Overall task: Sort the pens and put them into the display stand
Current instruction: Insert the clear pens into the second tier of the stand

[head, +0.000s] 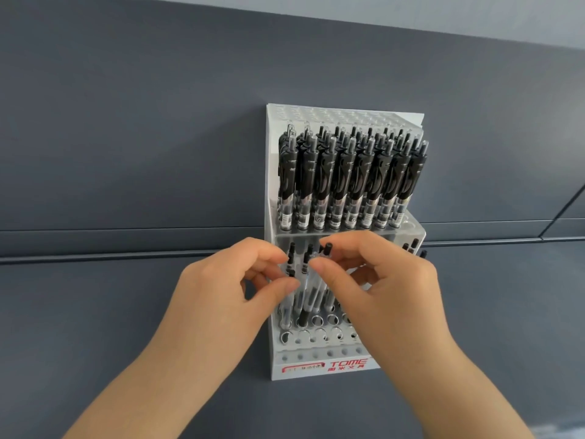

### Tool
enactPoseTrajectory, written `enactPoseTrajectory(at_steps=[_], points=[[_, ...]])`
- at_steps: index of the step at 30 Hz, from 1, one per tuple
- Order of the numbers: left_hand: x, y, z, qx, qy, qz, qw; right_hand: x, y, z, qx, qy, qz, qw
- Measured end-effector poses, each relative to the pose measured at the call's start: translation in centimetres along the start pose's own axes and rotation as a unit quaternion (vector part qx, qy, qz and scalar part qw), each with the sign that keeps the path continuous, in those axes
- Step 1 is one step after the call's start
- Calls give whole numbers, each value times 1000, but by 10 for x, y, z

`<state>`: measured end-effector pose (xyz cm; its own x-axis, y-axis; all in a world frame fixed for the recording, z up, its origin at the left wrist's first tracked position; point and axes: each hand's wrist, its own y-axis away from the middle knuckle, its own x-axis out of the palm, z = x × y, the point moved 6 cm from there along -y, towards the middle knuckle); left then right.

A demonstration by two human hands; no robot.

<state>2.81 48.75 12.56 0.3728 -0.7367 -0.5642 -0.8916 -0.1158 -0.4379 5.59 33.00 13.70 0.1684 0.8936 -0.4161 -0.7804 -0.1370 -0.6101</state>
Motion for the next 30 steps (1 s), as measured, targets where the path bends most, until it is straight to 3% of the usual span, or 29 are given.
enactPoseTrajectory(at_steps=[17, 24, 30], points=[[-16, 6, -11, 75, -44, -20, 996, 1, 8, 3, -4, 29, -4, 1000], [-4, 12, -28, 130, -92, -23, 987, -14, 16, -5, -14, 63, -3, 998], [24, 18, -51, 128, -110, -27, 985, -45, 25, -21, -33, 81, -3, 996]])
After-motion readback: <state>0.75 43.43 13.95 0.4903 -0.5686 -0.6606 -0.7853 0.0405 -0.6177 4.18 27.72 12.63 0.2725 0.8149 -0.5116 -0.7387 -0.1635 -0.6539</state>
